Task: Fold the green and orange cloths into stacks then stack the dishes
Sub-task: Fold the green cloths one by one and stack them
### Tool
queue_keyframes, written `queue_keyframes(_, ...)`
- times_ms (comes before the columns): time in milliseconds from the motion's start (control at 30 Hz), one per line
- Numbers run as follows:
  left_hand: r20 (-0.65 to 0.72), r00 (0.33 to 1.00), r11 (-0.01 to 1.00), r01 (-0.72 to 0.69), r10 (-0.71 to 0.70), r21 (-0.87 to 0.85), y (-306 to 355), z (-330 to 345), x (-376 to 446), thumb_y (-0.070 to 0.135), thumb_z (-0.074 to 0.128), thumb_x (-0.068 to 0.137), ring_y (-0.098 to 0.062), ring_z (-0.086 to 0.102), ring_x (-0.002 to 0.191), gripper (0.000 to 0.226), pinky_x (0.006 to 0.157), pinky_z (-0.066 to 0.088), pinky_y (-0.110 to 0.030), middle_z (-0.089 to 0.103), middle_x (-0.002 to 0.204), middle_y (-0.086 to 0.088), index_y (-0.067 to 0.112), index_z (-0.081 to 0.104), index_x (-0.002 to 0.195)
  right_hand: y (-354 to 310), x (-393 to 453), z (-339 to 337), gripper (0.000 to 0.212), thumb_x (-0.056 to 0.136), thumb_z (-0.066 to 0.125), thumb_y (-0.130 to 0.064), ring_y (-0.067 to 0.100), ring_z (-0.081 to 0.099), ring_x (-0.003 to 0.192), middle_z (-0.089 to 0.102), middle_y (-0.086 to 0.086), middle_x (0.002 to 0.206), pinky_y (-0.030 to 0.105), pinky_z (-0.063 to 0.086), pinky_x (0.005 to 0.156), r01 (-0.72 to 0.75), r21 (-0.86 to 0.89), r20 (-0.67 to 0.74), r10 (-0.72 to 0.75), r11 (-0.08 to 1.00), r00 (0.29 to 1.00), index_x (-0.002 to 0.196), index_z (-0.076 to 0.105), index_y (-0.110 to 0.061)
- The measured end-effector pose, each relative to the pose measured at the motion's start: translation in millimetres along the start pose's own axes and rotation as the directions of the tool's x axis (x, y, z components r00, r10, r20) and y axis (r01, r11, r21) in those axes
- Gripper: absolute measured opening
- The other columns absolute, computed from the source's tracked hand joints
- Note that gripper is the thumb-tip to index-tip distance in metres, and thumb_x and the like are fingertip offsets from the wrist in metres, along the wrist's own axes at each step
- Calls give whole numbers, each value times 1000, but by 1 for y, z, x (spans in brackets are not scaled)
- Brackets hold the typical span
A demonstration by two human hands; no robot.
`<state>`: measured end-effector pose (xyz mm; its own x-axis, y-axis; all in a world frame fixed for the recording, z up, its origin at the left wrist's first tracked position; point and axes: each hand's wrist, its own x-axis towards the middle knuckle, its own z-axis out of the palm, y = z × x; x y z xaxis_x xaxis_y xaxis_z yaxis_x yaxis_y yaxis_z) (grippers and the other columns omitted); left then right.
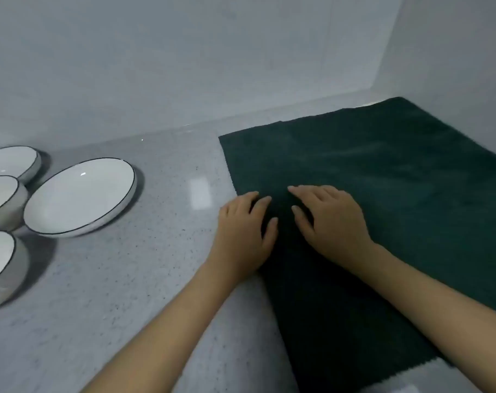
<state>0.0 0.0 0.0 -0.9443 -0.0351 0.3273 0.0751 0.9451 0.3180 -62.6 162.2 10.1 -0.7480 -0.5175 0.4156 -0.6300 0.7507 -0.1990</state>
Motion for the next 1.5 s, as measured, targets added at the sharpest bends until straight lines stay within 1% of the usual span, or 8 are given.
queue_keyframes(167,169,985,1000,19,-23,24,26,-13,-37,39,42,97,-21,34,134,46,109,26,-36,39,145,-3,19,45,138,-12,-55,-13,37,92,48,-33,27,59,107,66,4,117,38,44,87,-47,-34,46,49,998,998,121,62,-15)
queue_keyframes(400,281,960,1000,13,-6,-24,52,-32,-102,47,44,95,-17,34,132,46,108,23,-35,42,140,2,23,47,135,-36,-123,-43,37,94,46,-46,17,45,121,55,-8,131,30,34,98,-62,-34,192,68,997,979,125,56,-30)
queue_keyframes(634,325,945,959,110,-20,-261,68,-41,-144,47,69,80,-11,33,133,45,115,23,-35,40,141,7,33,58,121,-34,-153,-75,47,77,71,-47,14,31,132,43,-9,142,30,24,110,-140,245,443,17,959,896,121,60,-37)
queue_keyframes(801,303,950,908,193,-77,-373,69,-38,-152,40,76,76,-11,35,134,31,115,23,-35,41,140,8,37,64,104,-28,-158,-72,28,71,81,-31,11,40,125,54,-6,130,15,24,95,-216,377,375,64,901,925,97,73,-29)
queue_keyframes(968,300,949,852,232,-93,-469,74,-37,-148,38,78,74,-4,47,117,25,103,33,-22,51,118,16,31,71,97,-26,-149,-74,14,74,78,-31,4,57,106,67,-6,114,18,37,89,-258,414,334,118,873,935,84,77,-22)
queue_keyframes(1101,241,954,799,284,-179,-530,79,-38,-141,30,74,81,-5,61,95,5,94,46,-26,67,89,18,25,75,81,-24,-142,-83,14,80,73,-34,3,64,95,73,-10,97,25,49,88,-274,437,377,102,857,920,87,77,-22)
queue_keyframes(1335,243,931,825,357,-274,-439,67,-45,-126,36,64,89,-12,48,63,30,64,40,-26,54,58,11,23,62,62,-8,-145,-98,14,81,71,-37,-11,60,77,69,-20,82,8,41,70,-226,435,390,43,872,920,91,75,-28)
queue_keyframes(1502,258,935,894,319,-243,-315,56,-53,-124,44,61,89,-14,50,70,30,73,39,-29,58,65,10,23,59,67,-6,-143,-96,22,89,63,-32,2,44,52,51,-13,47,18,35,54,-206,349,293,102,914,951,67,62,-32)
